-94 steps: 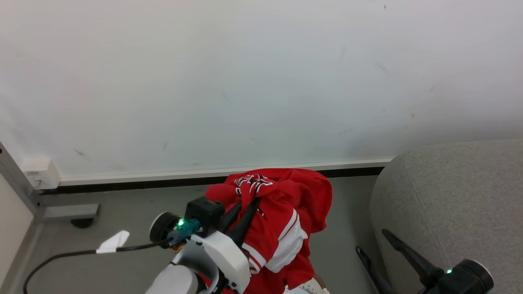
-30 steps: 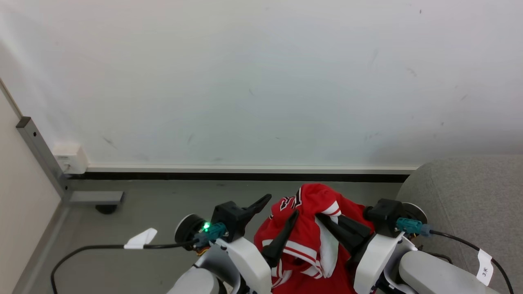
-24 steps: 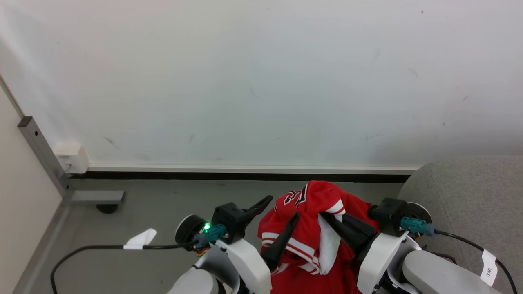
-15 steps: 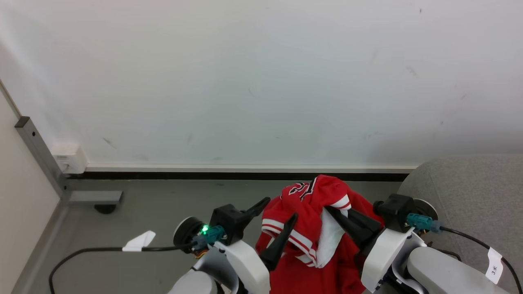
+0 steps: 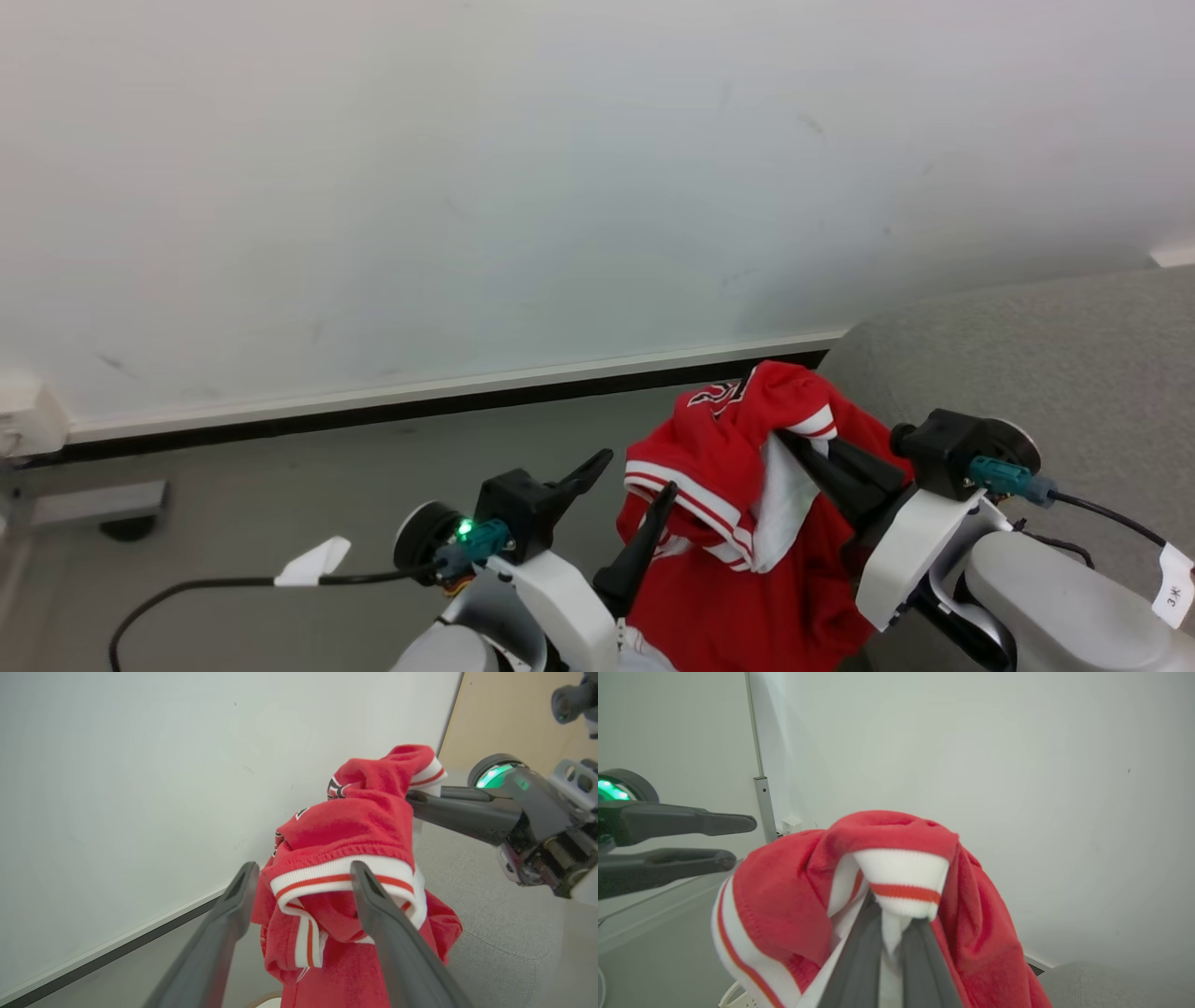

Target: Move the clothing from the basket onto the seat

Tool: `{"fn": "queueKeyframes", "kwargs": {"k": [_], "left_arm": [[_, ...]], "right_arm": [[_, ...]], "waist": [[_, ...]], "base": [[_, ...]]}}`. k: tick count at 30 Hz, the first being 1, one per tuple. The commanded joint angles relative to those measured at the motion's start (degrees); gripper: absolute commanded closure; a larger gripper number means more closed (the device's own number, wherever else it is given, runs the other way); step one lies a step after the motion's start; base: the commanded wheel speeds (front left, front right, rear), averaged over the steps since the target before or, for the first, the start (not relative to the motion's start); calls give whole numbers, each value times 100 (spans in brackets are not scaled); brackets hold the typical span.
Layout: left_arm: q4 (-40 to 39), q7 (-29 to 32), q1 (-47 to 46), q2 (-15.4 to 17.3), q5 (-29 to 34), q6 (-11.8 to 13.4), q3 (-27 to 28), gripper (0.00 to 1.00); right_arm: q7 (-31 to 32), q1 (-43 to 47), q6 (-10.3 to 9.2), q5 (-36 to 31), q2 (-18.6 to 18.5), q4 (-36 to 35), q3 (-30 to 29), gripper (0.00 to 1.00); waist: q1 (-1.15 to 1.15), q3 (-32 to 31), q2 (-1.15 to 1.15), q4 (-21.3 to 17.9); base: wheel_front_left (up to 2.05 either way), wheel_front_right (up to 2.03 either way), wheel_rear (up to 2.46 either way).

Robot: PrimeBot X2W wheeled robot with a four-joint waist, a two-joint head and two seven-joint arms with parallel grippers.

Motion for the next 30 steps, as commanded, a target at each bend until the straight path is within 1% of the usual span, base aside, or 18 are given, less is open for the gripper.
{"fn": "queueKeyframes", "kwargs": {"k": [1, 8, 14, 17, 23, 26, 30], "left_arm": [[-28, -18, 32, 33, -50, 10, 11, 0], [-139, -73, -29, 30, -56, 32, -12, 0], [-220, -55, -78, -12, -38, 25, -92, 0], [-277, -49, -104, -26, -22, 24, -131, 0], [-394, -10, -208, -22, 49, 18, -196, 0], [-520, 91, -384, 16, 124, 0, -231, 0], [-715, 221, -726, 74, 258, -94, -279, 0]], "right_arm": [[-45, -104, -14, -77, -90, -45, -72, 100], [-44, -186, -14, -210, -350, -256, -316, 100], [-38, -145, -14, -320, -575, -427, -560, 100], [-39, -77, -14, -350, -640, -475, -678, 100], [-39, 15, -14, -479, -681, -449, -1197, 100], [-39, -89, -14, -622, -726, -434, -1664, 100], [-39, -347, -14, -811, -844, -366, -2472, 100]], "waist": [[0, 98, 0, -383], [0, 229, 0, -1143], [0, 373, 0, -1595], [0, 474, 0, -1728], [0, 734, 0, -1763], [0, 1124, 0, -1646], [0, 1794, 0, -1368]], "base": [[0, 0, 0], [0, 0, 0], [0, 0, 0], [0, 0, 0], [0, 0, 0], [0, 0, 0], [0, 0, 0]]}}
